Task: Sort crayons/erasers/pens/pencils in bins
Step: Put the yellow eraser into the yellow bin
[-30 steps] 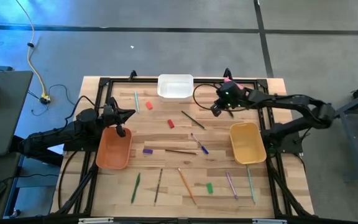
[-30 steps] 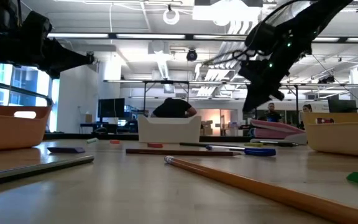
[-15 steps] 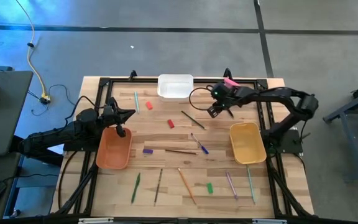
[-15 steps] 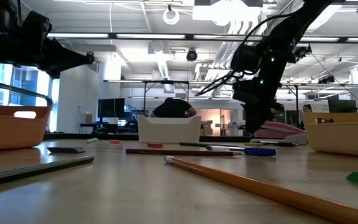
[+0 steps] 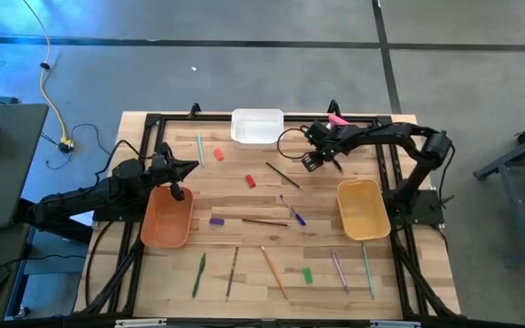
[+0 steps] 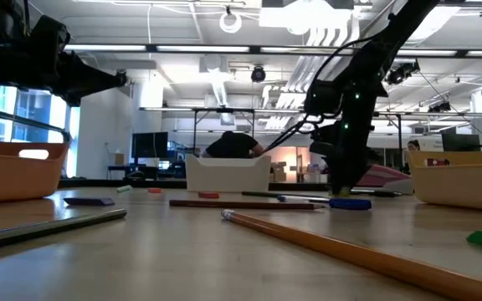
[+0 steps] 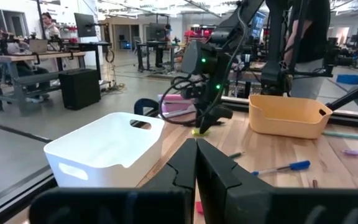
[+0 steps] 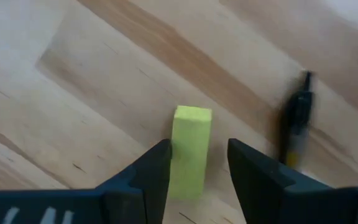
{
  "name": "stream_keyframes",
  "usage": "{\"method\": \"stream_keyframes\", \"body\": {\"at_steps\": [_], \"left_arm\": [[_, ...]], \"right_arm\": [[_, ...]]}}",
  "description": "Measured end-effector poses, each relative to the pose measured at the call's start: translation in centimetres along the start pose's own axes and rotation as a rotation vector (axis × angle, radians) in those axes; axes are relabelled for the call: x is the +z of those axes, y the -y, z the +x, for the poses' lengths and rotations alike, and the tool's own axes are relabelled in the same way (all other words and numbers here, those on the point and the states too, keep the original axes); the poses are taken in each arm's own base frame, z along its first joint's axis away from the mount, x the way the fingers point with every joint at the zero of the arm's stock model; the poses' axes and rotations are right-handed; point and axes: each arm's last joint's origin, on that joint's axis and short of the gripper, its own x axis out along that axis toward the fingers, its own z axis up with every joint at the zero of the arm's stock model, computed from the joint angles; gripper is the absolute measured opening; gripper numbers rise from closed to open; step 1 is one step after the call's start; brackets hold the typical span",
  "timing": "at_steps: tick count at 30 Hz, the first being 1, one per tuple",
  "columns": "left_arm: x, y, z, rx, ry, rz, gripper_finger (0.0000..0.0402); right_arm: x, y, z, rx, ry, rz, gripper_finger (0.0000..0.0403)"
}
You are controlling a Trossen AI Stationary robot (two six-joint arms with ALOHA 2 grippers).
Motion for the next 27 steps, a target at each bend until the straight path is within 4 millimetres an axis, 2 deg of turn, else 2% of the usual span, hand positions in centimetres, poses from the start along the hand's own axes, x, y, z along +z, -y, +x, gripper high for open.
{"method": "stream_keyframes", "body": {"at_steps": [5,16,24,27], "left_arm": [[0.0,0.0,0.0,0.000,0.000,-0.001,0.0000],[0.0,0.0,0.0,0.000,0.001,-0.009,0.0000],[0.0,0.0,0.0,0.000,0.001,-0.012,0.0000],[0.0,0.0,0.0,0.000,0.002,-0.012,0.0000]], "right_arm": [[0.1,-0.1,0.5,0.012,-0.006,0.001,0.0124],[-0.2,0.0,0.6,0.017,-0.033,-0.006,0.0044],[0.3,-0.2,-0.7,0.021,-0.111,0.011,0.0048],[1.5,-0.9,-2.0,0.034,-0.102,0.001,0.0049]]}}
